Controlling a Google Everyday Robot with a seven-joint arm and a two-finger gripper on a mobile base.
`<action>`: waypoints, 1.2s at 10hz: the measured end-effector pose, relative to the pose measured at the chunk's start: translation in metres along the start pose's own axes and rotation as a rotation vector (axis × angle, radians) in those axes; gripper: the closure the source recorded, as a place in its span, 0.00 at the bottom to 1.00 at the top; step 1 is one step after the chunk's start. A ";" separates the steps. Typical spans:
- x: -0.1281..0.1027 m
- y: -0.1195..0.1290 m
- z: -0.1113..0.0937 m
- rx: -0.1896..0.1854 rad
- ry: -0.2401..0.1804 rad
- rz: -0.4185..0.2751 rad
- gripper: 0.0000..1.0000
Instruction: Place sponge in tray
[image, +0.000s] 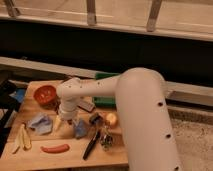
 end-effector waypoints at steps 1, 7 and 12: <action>0.001 -0.003 -0.004 0.008 -0.008 0.001 0.27; 0.004 -0.018 -0.035 0.016 -0.092 0.042 0.27; 0.003 -0.042 -0.053 0.074 -0.134 0.117 0.27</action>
